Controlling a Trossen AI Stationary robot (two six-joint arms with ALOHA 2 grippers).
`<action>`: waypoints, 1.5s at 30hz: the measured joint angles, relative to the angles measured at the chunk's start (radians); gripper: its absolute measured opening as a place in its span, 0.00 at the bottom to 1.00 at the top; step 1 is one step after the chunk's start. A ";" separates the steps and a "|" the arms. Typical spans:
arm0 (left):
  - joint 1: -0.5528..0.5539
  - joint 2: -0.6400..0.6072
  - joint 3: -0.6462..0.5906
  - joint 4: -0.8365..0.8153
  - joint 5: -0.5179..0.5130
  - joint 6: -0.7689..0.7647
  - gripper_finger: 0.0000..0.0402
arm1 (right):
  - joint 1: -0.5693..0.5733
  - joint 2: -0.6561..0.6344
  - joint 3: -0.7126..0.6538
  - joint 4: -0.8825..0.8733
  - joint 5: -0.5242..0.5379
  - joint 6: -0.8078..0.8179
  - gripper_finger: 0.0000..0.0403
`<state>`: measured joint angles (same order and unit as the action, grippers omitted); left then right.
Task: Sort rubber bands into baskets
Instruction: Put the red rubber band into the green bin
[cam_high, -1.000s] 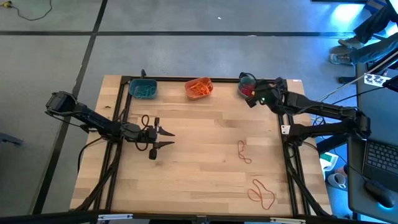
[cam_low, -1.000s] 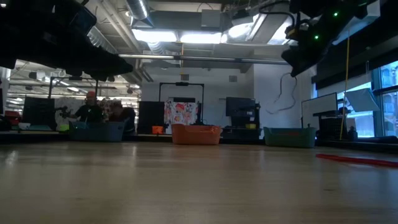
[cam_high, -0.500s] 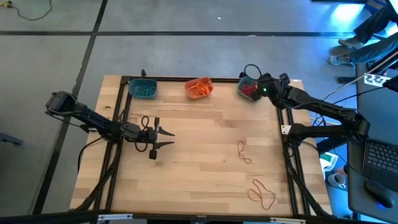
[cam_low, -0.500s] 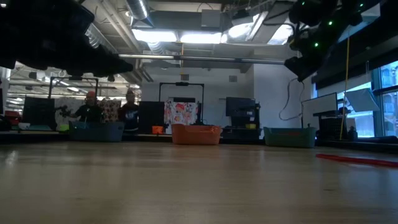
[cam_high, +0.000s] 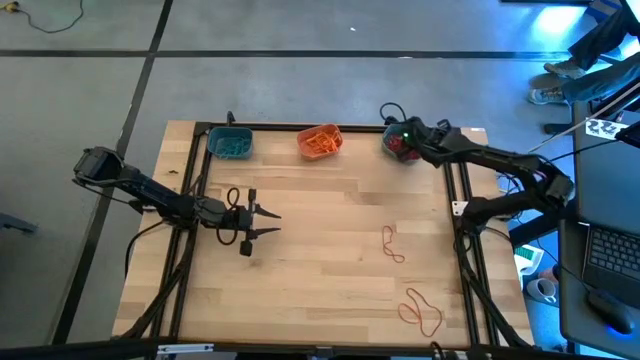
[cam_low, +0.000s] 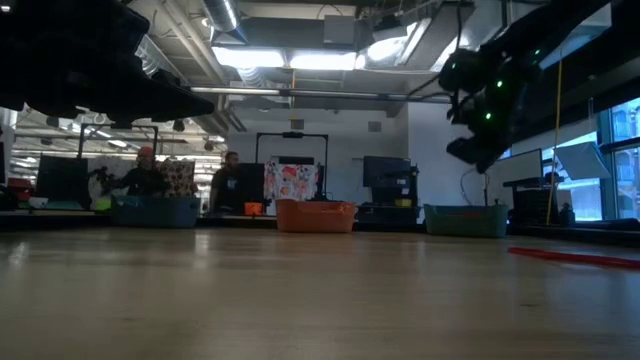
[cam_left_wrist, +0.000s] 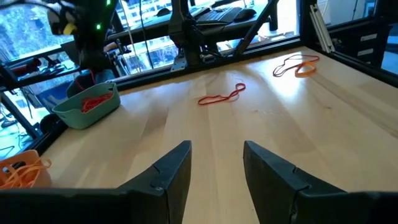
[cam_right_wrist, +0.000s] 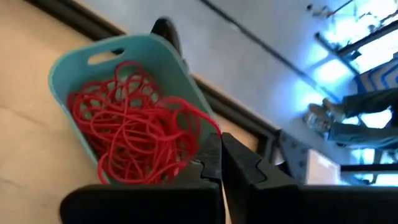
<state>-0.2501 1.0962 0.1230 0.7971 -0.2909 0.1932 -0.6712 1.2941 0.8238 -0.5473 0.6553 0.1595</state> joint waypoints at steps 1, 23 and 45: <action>0.000 0.000 0.000 0.000 0.000 0.000 0.36 | -0.004 0.017 0.000 0.005 -0.012 0.008 0.01; 0.000 0.000 0.000 -0.004 0.000 -0.003 0.36 | 0.295 -0.066 0.071 -0.272 -0.581 0.162 0.50; 0.000 0.000 0.001 0.001 0.000 -0.005 0.36 | 0.923 0.041 -0.168 0.033 -0.704 0.889 0.48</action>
<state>-0.2501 1.0966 0.1243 0.7984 -0.2913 0.1885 0.2520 1.3356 0.6559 -0.5147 -0.0483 1.0480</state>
